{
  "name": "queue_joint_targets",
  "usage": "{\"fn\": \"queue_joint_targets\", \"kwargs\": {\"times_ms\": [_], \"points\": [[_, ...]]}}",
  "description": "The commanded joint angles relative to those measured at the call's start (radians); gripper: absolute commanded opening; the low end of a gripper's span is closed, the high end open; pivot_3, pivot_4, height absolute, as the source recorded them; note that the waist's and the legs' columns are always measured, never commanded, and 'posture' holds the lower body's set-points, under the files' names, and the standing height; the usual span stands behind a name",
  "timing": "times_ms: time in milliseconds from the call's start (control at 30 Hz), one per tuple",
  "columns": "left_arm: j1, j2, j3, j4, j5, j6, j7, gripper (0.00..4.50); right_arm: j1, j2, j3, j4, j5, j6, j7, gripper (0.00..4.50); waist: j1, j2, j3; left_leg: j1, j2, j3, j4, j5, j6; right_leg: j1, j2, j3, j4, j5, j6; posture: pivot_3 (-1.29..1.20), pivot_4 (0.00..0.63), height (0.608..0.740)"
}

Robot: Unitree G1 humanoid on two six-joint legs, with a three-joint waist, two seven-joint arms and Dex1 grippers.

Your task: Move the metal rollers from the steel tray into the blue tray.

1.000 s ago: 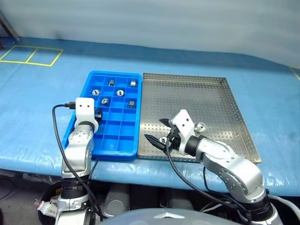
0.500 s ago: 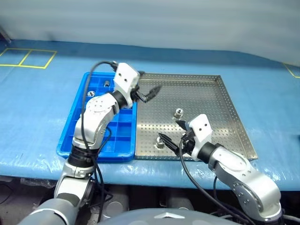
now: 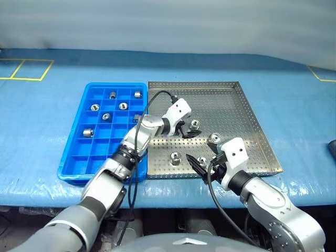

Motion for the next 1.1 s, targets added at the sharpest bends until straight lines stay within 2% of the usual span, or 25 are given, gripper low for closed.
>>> {"fn": "queue_joint_targets", "kwargs": {"times_ms": [33,267,600,700,900,1000,1100], "points": [[-0.064,-0.055,0.028,0.110,0.048,-0.101,0.108,4.32,-0.001,0.009,0.003,-0.048,-0.005,-0.018,-0.013,4.50,-0.005,0.000,0.000,0.000,0.000,0.000,0.000,0.000,0.000,0.000,0.000,0.000,0.000,0.000,0.000,-0.07,0.150,0.740],[-0.121,-0.126,0.066,0.295,0.096,-0.186,0.251,4.32,-0.002,0.019,0.013,-0.050,-0.013,-0.022,-0.023,4.50,-0.023,0.000,0.000,0.000,0.000,0.000,0.000,0.000,0.000,0.000,0.000,0.000,0.000,0.000,0.001,-0.08,0.150,0.740],[-0.127,-0.172,0.087,0.430,0.124,-0.192,0.278,4.32,-0.012,0.021,0.014,-0.044,-0.017,-0.027,-0.024,4.50,-0.027,0.000,0.000,0.000,0.000,0.000,0.000,0.000,0.000,0.000,0.000,0.000,0.000,0.001,0.001,-0.08,0.150,0.740],[-0.126,-0.174,0.099,0.435,0.127,-0.197,0.273,3.70,-0.017,0.019,0.009,-0.039,-0.019,-0.028,-0.021,4.50,-0.028,0.000,0.000,0.000,0.000,0.001,0.000,0.000,0.000,0.000,0.000,0.001,0.000,0.001,0.001,-0.08,0.150,0.740],[-0.116,-0.164,0.129,0.384,0.101,-0.197,0.242,1.75,-0.033,0.019,0.012,-0.028,-0.021,-0.028,-0.017,4.50,-0.028,0.000,0.000,0.001,0.000,0.001,0.000,0.000,0.000,0.000,0.000,0.001,0.000,0.001,0.001,-0.07,0.150,0.740],[-0.092,-0.142,0.154,0.280,0.065,-0.175,0.173,1.68,-0.045,0.020,0.025,-0.017,-0.022,-0.031,-0.011,4.50,-0.028,0.000,0.000,0.000,0.000,0.001,0.000,0.000,0.000,0.000,0.000,0.001,0.000,0.001,0.001,-0.07,0.150,0.740],[-0.047,-0.107,0.206,0.093,0.006,-0.091,0.145,1.68,-0.073,0.022,0.045,-0.001,-0.024,-0.033,-0.004,4.50,-0.029,0.000,0.000,0.000,0.000,0.000,-0.001,0.000,0.000,0.000,0.000,0.001,0.000,0.001,0.001,-0.04,0.150,0.740]]}}
